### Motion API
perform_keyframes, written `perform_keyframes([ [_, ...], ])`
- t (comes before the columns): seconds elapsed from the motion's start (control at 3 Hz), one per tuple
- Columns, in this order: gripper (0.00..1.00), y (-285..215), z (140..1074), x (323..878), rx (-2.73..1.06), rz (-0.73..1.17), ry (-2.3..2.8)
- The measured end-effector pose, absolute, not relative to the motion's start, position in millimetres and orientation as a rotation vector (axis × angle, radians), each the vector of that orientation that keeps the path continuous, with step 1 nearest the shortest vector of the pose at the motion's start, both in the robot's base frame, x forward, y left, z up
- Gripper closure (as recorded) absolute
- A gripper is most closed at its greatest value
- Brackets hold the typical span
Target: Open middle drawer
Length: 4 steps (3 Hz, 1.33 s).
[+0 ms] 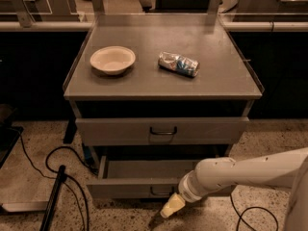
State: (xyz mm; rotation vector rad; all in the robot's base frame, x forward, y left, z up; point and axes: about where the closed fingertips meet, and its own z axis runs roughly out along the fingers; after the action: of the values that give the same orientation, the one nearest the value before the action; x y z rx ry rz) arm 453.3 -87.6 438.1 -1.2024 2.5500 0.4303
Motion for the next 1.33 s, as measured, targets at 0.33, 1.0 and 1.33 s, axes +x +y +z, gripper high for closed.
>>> perform_keyframes([
  [0.33,0.0,-88,438,453,-1.202,0.43,2.55],
  [1.0,0.0,-91,460,451,-1.173,0.429,2.449],
  [1.33,0.0,-91,460,451,-1.173,0.429,2.449],
])
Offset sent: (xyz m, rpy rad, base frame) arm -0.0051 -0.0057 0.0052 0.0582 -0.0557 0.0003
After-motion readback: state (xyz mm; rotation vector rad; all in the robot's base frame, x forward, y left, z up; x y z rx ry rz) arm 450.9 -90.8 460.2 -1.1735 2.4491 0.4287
